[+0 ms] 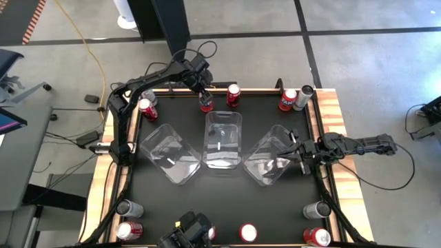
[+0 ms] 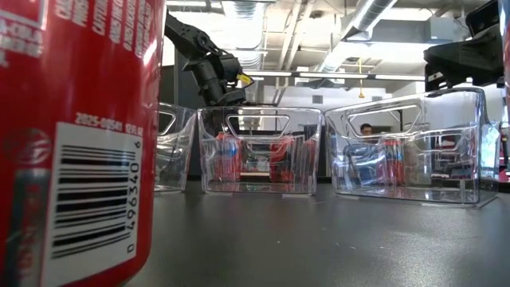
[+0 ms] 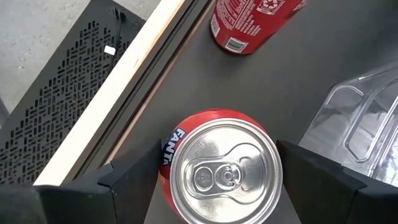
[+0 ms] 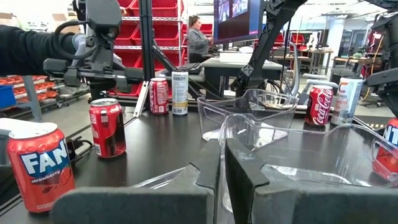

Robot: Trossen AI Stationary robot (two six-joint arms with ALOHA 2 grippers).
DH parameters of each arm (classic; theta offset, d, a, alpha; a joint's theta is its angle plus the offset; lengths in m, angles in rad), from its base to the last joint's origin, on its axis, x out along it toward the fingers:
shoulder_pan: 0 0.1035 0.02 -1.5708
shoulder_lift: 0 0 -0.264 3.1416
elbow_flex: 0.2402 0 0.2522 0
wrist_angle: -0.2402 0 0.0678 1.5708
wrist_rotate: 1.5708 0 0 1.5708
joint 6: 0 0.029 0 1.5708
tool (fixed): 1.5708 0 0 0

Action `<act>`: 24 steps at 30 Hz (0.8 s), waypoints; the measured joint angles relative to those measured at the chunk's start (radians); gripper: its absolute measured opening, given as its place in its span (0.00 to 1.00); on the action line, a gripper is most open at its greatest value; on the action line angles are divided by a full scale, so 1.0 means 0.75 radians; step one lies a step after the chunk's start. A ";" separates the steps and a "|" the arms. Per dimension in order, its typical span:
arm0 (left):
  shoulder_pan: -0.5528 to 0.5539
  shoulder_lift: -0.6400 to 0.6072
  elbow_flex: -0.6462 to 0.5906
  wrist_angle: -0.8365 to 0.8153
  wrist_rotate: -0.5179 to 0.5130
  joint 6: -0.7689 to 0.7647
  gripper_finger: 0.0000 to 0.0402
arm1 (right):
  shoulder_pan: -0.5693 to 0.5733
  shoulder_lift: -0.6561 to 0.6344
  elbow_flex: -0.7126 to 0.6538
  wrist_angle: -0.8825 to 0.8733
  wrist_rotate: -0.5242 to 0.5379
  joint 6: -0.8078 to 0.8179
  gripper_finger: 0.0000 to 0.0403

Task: Sort soda cans
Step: Put the top center orange soda can into the center transparent bin

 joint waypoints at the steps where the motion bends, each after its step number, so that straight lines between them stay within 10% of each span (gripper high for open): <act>1: 0.000 0.000 0.000 0.000 0.001 -0.007 0.76 | 0.000 0.000 0.000 0.000 0.000 0.002 0.11; 24: -0.020 0.003 -0.108 0.091 -0.060 -0.050 0.92 | 0.000 0.000 -0.001 -0.010 0.000 0.011 0.11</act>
